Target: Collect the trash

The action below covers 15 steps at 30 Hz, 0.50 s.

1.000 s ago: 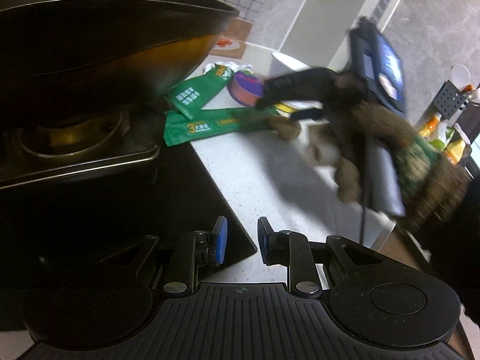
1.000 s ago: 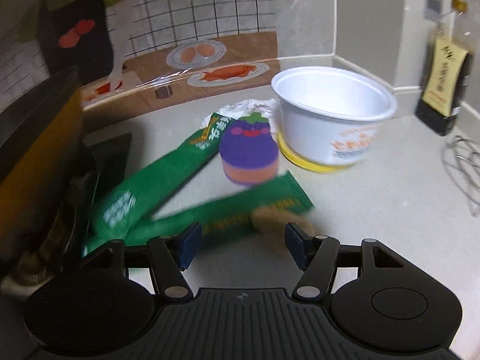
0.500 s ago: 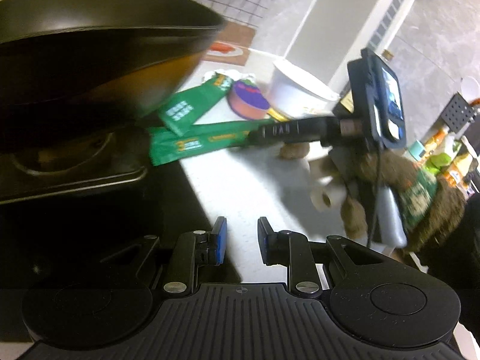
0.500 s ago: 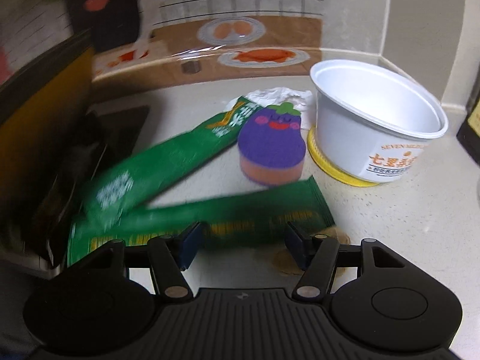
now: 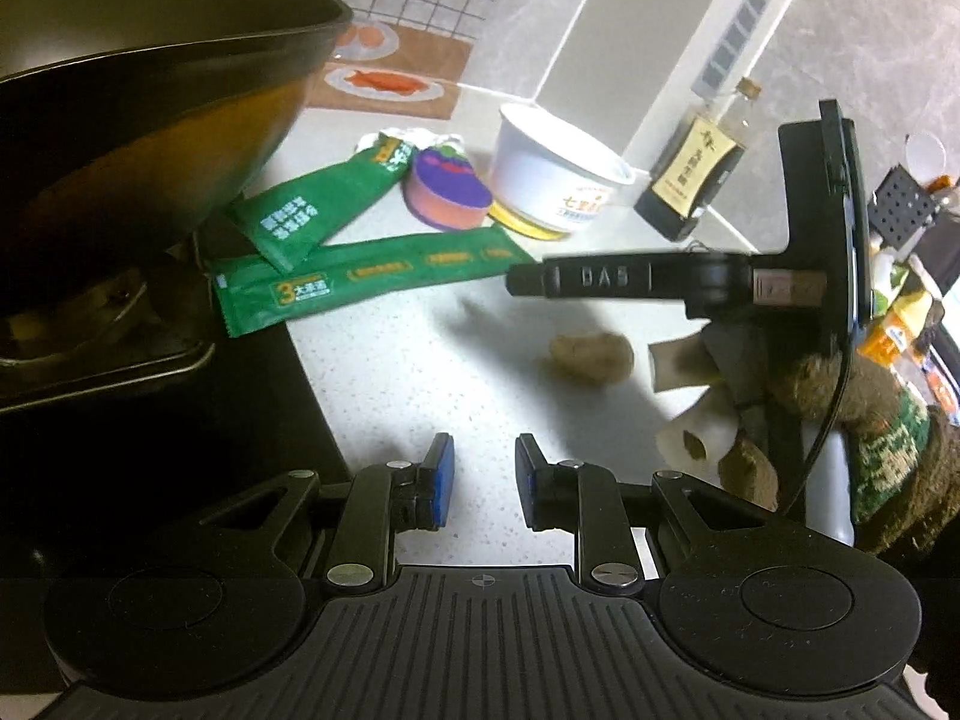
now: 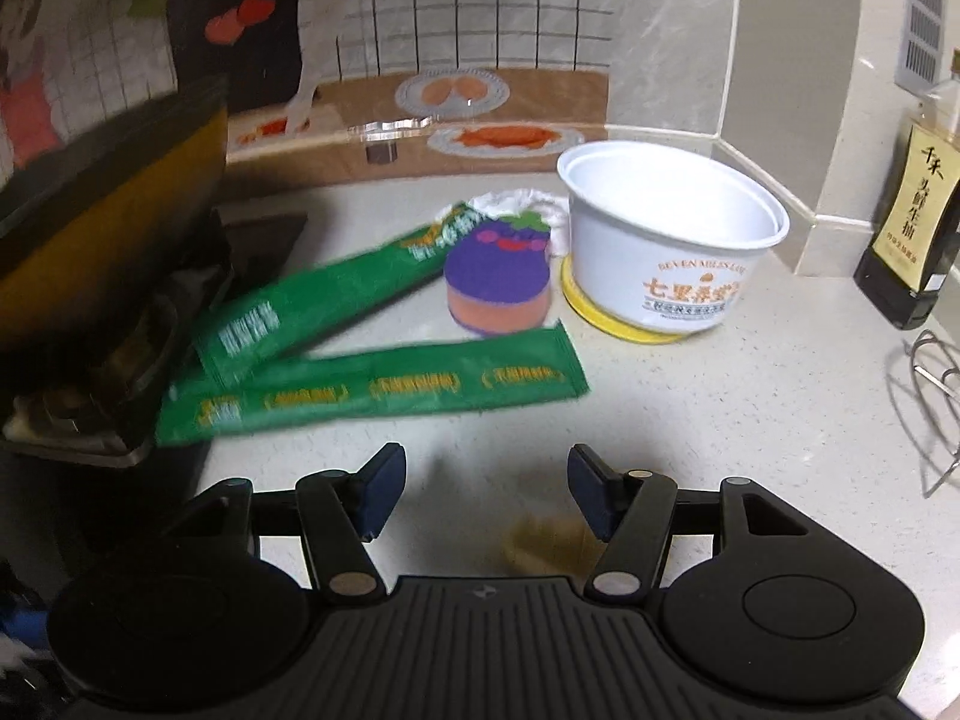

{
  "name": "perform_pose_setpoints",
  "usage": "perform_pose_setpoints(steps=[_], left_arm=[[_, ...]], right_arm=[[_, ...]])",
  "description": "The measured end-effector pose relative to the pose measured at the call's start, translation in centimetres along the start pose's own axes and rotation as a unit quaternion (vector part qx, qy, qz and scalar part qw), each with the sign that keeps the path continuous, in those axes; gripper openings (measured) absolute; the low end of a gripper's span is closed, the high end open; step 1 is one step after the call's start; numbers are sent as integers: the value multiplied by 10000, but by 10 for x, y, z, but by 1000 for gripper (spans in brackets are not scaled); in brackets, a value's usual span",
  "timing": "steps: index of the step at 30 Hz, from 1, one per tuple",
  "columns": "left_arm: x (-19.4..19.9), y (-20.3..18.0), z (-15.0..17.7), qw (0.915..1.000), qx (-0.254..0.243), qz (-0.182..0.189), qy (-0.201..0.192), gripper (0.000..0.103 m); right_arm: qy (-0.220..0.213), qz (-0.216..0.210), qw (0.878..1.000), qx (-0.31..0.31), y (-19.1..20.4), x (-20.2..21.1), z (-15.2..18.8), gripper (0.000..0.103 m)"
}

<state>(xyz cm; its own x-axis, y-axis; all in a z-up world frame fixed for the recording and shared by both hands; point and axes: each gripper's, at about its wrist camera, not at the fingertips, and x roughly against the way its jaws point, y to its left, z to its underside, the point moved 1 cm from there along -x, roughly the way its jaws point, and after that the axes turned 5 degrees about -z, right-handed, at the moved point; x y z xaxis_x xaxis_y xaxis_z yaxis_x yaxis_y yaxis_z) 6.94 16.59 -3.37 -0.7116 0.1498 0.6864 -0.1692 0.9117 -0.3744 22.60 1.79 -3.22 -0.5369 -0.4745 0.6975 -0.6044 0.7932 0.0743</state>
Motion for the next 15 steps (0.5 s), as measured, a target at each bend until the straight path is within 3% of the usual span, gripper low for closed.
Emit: perform_pose_setpoints(steps=[8, 12, 15], left_arm=[[7, 7, -1, 10000, -65, -66, -11, 25], [7, 8, 1, 9998, -161, -130, 67, 25], [8, 13, 4, 9996, -127, -212, 110, 25]], right_arm=[[-61, -1009, 9925, -690, 10, -29, -37, 61], [47, -1597, 9770, -1412, 14, -64, -57, 60], [190, -1652, 9680, -1878, 15, -96, -69, 59]])
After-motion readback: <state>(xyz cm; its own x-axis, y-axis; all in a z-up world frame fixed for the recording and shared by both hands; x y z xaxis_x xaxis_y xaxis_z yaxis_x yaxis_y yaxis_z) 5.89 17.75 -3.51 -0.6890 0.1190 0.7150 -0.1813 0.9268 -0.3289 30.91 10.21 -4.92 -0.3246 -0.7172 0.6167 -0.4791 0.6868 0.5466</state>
